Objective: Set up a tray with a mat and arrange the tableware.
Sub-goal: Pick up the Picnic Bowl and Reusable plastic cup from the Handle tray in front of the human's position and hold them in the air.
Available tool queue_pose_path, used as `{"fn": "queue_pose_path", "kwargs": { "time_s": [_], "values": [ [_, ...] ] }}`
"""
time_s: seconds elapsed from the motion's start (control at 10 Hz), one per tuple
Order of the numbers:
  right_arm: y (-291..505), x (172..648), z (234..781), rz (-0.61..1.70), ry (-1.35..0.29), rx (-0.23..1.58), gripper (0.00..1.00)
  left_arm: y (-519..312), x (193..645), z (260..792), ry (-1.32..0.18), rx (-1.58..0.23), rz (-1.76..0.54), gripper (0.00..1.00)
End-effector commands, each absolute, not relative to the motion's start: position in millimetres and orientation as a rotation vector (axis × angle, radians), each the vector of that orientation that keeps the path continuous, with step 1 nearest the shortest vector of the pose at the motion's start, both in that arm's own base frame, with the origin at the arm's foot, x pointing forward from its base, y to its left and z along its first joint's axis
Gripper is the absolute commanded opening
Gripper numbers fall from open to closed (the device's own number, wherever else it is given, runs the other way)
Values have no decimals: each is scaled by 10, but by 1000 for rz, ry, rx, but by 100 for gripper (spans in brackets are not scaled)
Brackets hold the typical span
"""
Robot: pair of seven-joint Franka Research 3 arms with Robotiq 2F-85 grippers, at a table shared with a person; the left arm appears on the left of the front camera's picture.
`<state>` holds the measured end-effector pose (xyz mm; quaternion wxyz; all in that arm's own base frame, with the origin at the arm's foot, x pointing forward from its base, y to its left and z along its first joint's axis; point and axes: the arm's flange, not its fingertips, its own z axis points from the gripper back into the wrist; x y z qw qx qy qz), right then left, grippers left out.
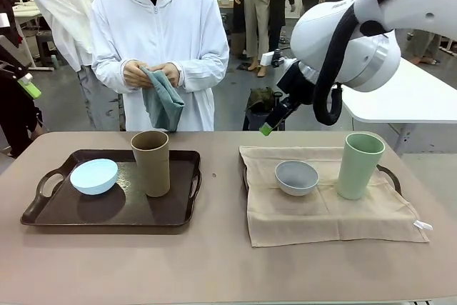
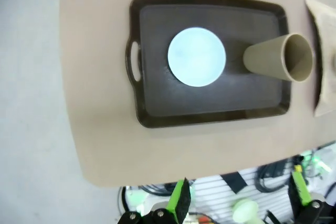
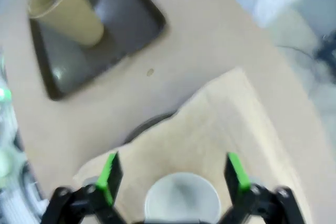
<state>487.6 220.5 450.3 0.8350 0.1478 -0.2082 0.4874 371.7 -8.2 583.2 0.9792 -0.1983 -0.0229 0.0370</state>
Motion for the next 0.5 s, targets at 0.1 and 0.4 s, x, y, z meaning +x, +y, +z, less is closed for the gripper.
{"fn": "queue_pose_path", "kwargs": {
  "time_s": [0.1, 0.4],
  "values": [
    [2817, 5050, 4112, 1353, -598, 481, 100, -313, 3863, 5728, -86, -209, -9, 100],
    [3227, 5203, 3746, 1424, -609, 675, 100, -283, 3979, 5401, -104, -131, -65, 100]
  ]
}}
